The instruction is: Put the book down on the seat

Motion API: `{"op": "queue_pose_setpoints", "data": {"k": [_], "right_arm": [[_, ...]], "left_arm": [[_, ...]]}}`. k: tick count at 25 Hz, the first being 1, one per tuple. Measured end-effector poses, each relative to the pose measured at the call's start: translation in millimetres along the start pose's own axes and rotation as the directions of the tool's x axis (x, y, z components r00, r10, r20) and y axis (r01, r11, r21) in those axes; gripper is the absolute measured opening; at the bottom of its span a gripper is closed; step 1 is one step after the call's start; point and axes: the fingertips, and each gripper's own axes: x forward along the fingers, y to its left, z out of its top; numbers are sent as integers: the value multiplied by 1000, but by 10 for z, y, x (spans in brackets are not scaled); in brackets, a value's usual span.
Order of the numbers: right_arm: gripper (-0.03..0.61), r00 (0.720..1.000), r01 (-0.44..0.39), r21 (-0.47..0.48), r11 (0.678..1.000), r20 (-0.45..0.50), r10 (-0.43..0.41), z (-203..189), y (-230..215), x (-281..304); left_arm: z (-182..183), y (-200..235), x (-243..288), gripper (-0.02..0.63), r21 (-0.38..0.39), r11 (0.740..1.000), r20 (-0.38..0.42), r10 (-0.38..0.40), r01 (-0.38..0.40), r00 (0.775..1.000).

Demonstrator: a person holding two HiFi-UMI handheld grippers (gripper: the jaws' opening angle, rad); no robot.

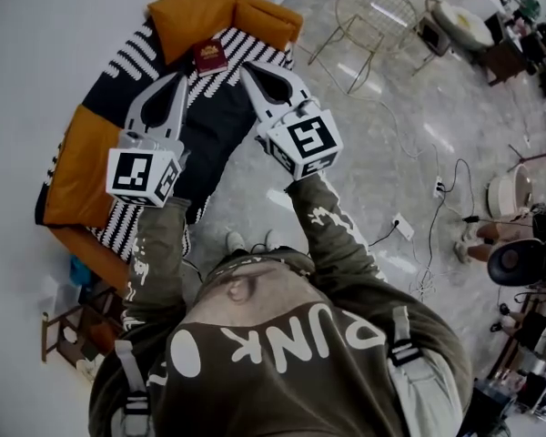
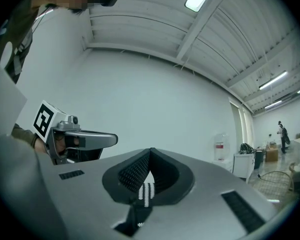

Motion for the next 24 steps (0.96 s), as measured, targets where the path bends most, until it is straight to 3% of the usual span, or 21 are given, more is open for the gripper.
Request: {"op": "queue_pose_setpoints", "data": {"k": [24], "right_arm": [[9,1000,8,-4,1000,12,-8,39,-5,1]], "left_arm": [[-19,46,-5,3,6,1000,-11,14,-14,1000]]}}
